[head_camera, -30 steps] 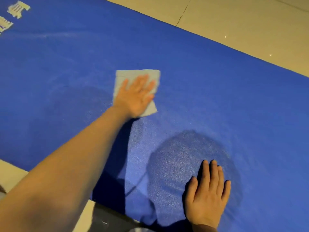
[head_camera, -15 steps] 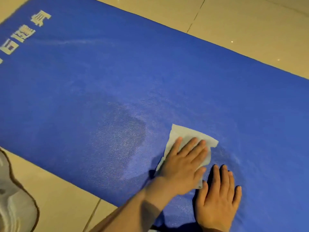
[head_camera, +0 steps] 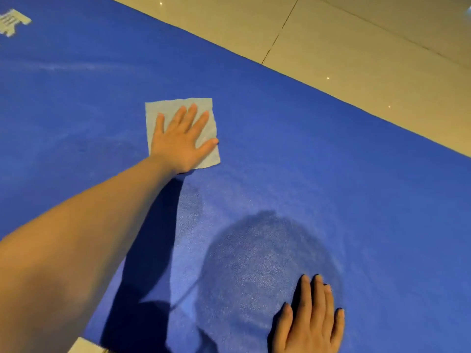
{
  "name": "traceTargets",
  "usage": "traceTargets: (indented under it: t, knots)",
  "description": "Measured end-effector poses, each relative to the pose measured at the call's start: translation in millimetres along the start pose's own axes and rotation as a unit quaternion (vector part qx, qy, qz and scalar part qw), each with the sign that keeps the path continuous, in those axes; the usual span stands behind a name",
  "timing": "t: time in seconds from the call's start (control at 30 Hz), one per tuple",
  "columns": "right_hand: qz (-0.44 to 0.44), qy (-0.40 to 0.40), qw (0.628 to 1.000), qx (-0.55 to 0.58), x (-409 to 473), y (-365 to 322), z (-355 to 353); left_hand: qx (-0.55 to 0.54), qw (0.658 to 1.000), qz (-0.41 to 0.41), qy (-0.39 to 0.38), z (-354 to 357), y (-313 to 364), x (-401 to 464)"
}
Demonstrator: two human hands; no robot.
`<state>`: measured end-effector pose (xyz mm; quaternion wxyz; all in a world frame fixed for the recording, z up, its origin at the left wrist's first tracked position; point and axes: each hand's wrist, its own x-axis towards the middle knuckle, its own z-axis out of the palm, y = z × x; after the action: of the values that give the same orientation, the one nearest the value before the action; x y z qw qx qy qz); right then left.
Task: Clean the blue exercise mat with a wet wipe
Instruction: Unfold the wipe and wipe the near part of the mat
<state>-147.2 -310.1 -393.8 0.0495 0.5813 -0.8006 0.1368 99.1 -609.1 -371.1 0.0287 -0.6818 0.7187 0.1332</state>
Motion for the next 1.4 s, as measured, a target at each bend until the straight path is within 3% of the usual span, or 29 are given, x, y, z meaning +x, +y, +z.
traceTargets:
  t: [0.13, 0.23, 0.33, 0.47, 0.57, 0.67, 0.77, 0.9, 0.97, 1.03, 1.1, 1.2, 1.4]
  knots:
    - [-0.013, -0.007, 0.999, -0.029, 0, 1, 2, 0.01, 0.999, -0.021, 0.028, 8, 39, -11]
    - [-0.018, 0.001, 1.0, -0.025, 0, 3, 2, 0.025, 0.992, 0.124, 0.023, 26, 87, -37]
    - [-0.011, 0.007, 1.0, -0.023, -1, 2, 3, 0.048, 0.96, 0.274, 0.023, 47, 120, -79]
    - [0.003, 0.001, 1.0, -0.007, 0, 1, 1, 0.067, 0.935, 0.348, 0.011, 60, 121, -137]
    - [0.002, -0.013, 1.0, 0.011, 2, -1, -3, 0.044, 0.948, 0.311, 0.045, 60, 71, -141]
    - [0.01, -0.03, 0.999, 0.017, 1, -3, -6, 0.022, 0.984, 0.163, 0.069, 49, -7, -133]
    - [0.017, -0.043, 0.999, 0.022, 0, -3, -9, -0.017, 0.998, 0.027, 0.047, 38, -72, -138]
    - [0.022, -0.069, 0.997, 0.021, 1, -2, -12, 0.016, 0.997, 0.023, 0.077, 42, -72, -176]
    - [0.029, -0.069, 0.997, 0.021, 0, -1, -12, 0.029, 0.994, 0.061, 0.091, 50, -47, -202]
    - [0.03, -0.067, 0.997, 0.024, 0, -2, -12, 0.038, 0.981, 0.164, 0.096, 63, -12, -227]
    - [0.032, -0.065, 0.997, 0.022, 0, -2, -12, 0.043, 0.96, 0.269, 0.069, 78, 31, -251]
    - [0.036, -0.056, 0.997, 0.025, 1, -3, -13, 0.045, 0.934, 0.351, 0.046, 91, 79, -269]
    - [0.038, -0.085, 0.996, 0.017, 0, -2, -17, 0.058, 0.89, 0.449, 0.058, 80, 42, -237]
